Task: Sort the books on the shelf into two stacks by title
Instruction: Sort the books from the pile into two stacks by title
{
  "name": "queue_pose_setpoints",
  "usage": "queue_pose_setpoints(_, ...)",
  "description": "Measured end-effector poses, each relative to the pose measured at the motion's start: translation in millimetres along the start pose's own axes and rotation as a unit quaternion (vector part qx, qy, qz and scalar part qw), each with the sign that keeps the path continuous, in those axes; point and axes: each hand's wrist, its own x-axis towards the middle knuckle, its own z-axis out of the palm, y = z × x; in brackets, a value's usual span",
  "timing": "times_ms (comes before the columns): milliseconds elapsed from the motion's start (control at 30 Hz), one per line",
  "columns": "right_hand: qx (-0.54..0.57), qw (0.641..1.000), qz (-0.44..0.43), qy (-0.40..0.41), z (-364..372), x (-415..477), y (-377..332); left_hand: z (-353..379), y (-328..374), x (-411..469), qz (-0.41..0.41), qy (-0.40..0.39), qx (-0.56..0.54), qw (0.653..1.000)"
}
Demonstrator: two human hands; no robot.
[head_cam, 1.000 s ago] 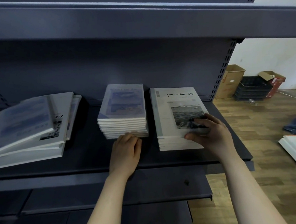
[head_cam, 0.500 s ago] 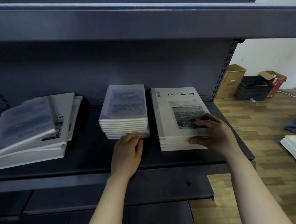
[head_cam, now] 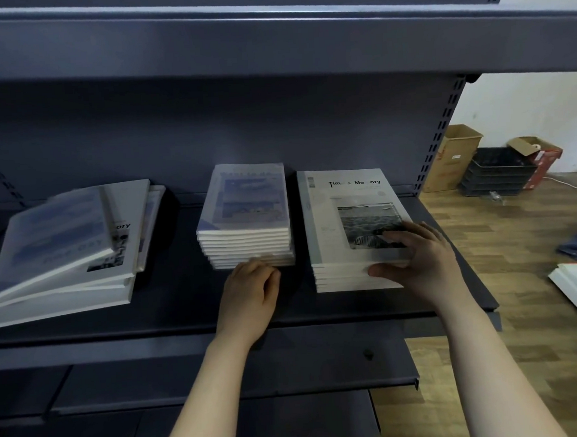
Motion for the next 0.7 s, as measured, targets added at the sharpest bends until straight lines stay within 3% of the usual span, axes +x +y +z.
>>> queue_pose_setpoints(100, -0.018, 0.999, -0.027, -0.007, -1, -1, -12, -10, -2, -2, 0.005, 0.007, 0.0, 1.0)
queue_pose_setpoints(400, 0.081, 0.986, -0.147, 0.001, 35, -8, -81, -60, -17, 0, -0.018, 0.116, 0.027, 0.993)
queue_pose_setpoints(700, 0.079, 0.974, -0.191, -0.09, 82, -9, -145, -117, -47, -12, -0.037, 0.171, 0.068, 0.982)
